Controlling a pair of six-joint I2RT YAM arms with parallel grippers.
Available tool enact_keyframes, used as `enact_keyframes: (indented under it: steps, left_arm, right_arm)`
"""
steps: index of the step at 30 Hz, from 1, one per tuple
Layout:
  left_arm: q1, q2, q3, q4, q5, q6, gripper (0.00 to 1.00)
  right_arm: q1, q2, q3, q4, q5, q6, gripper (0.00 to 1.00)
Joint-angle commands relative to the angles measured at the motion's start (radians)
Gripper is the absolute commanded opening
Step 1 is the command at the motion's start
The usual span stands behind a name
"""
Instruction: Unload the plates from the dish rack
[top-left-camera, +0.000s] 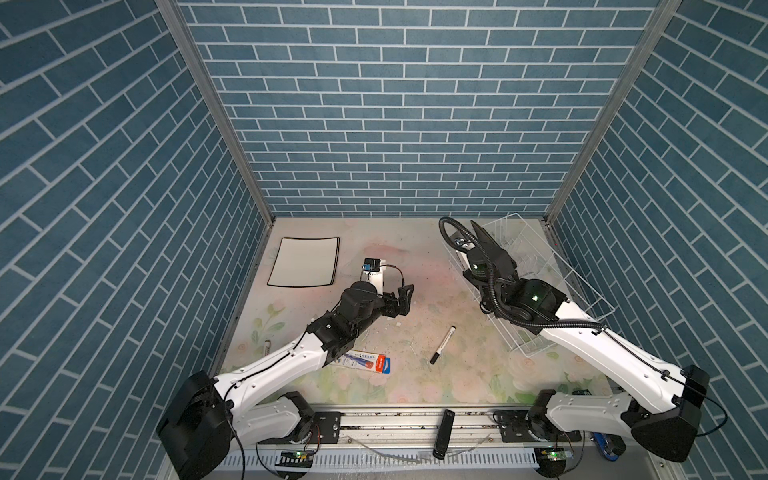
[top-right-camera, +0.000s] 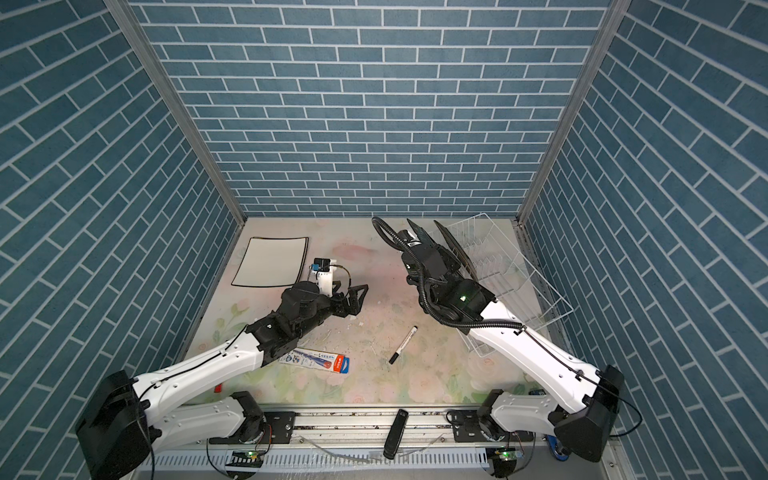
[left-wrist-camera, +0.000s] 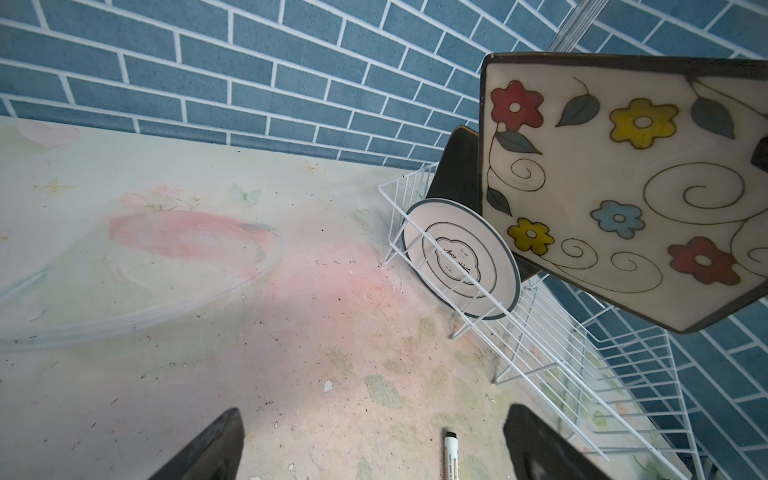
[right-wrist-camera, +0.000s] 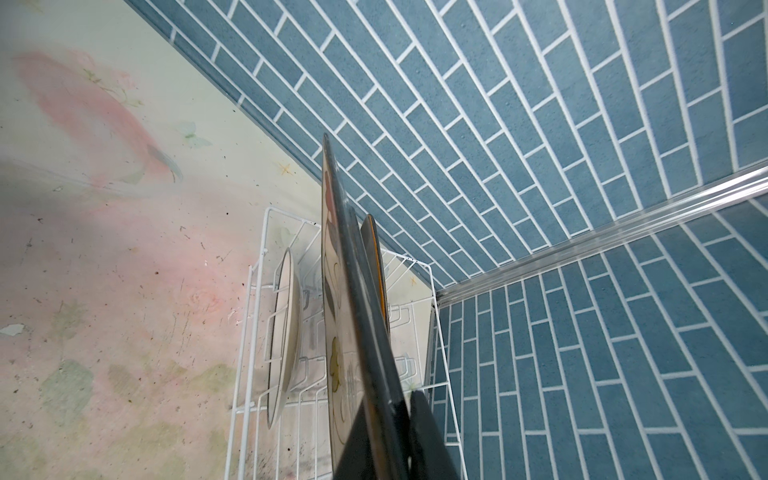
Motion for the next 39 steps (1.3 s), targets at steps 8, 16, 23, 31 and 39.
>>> enact_keyframes:
  steps: [8, 16, 23, 31, 39]
  left_arm:
    - [0.019, -0.033, -0.017, 0.036, 0.024, -0.021, 1.0]
    - [0.059, -0.063, -0.068, 0.1, 0.033, -0.081, 1.0]
    - [0.104, -0.073, -0.104, 0.156, 0.071, -0.142, 1.0]
    - [0.165, -0.103, -0.148, 0.192, 0.066, -0.219, 1.0]
    - [0.28, -0.145, -0.204, 0.298, 0.217, -0.202, 1.0]
  right_arm:
    - [0.046, -0.062, 0.124, 0.227, 0.133, -0.12, 0.0]
    - [0.074, -0.078, 0.135, 0.296, 0.143, -0.169, 0.0]
    - [0.111, -0.065, 0.142, 0.337, 0.132, -0.176, 0.0]
    - [0.163, -0.009, 0.193, 0.383, 0.089, -0.174, 0.0]
    - [0.209, 0.069, 0.284, 0.317, 0.044, -0.112, 0.0]
